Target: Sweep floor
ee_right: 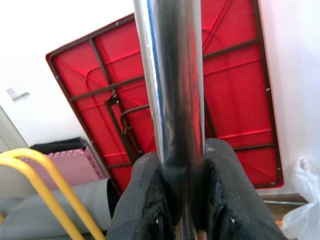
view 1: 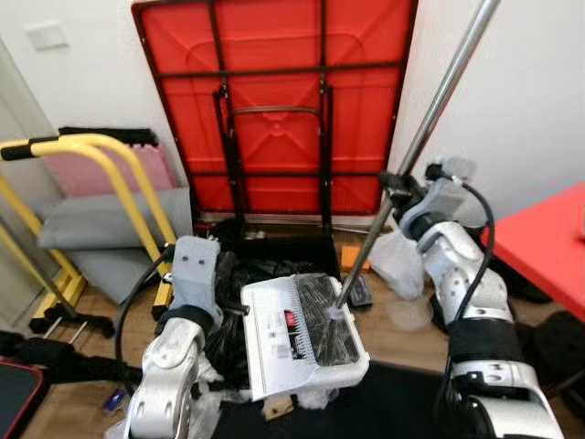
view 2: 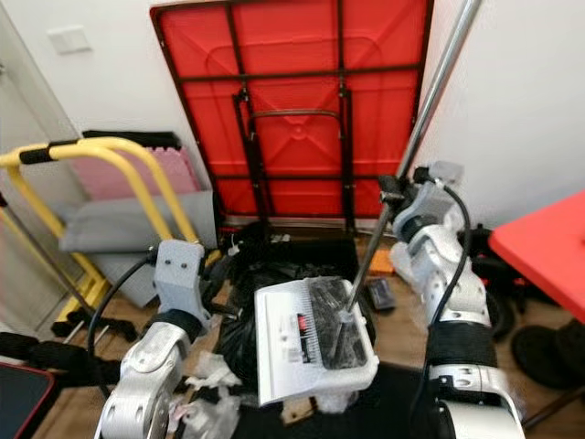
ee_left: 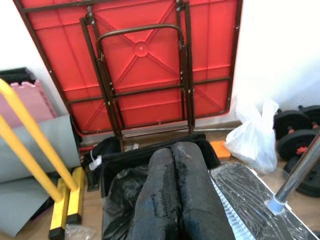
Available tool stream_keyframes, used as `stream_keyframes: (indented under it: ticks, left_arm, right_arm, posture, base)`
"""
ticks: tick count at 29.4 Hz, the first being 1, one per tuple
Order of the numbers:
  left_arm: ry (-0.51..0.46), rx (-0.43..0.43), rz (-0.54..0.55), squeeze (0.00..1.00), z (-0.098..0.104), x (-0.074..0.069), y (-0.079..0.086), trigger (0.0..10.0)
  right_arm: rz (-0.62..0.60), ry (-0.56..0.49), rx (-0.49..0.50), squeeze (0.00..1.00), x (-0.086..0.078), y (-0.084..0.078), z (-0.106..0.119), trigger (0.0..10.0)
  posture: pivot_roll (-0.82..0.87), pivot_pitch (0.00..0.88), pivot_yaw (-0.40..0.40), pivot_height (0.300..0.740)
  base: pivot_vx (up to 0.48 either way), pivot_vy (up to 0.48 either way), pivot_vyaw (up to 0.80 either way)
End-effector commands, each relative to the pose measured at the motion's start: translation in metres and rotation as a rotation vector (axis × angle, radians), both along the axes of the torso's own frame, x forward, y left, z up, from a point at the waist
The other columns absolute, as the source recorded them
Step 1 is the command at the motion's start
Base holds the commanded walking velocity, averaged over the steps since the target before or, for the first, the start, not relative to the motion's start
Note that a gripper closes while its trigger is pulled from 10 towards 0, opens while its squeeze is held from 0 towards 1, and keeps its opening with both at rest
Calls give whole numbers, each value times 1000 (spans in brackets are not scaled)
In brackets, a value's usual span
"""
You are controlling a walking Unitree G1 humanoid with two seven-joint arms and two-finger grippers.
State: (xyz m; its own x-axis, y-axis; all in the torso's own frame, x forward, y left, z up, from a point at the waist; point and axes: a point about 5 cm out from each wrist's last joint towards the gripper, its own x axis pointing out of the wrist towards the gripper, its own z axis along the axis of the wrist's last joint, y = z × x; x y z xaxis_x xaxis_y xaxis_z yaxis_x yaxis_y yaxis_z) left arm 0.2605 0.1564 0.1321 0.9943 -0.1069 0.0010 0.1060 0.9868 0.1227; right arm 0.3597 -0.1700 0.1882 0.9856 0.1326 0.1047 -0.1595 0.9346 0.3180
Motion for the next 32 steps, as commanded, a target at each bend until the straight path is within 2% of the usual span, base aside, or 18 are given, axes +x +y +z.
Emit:
stream_keyframes:
  ticks: [1, 9, 14, 24, 30, 32]
  left_arm:
    - [-9, -6, 20, 0, 2, 2, 0, 10000]
    - [-8, -9, 18, 0, 3, -1, -1, 10000]
    - [1, -17, 25, 0, 2, -10, -1, 10000]
    - [8, -18, 24, 0, 3, -17, -2, 10000]
    - [23, -18, 18, 0, 5, -28, -4, 10000]
    - [28, -18, 44, 0, 8, -32, -4, 10000]
  right_arm:
    - [35, -83, 60, 0, 1, 8, 18, 10000]
    - [31, -92, 48, 0, 2, 4, 21, 10000]
    - [43, -102, 47, 0, 6, 3, 26, 10000]
    - [56, -116, 60, 0, 9, 4, 31, 10000]
    - [47, -135, 29, 0, 15, 7, 37, 10000]
    - [55, -158, 27, 0, 20, 14, 45, 10000]
  posture:
    - [-132, 0, 4, 740]
    - [-123, 16, -2, 740]
    - [-108, 53, -10, 740]
    - [-88, 95, -12, 740]
    - [-78, 135, -7, 740]
    - [-65, 155, -15, 740]
  base:
    - [304, 0, 0]
    - [307, 0, 0]
    - [307, 0, 0]
    - [307, 0, 0]
    - [307, 0, 0]
    - [126, 0, 0]
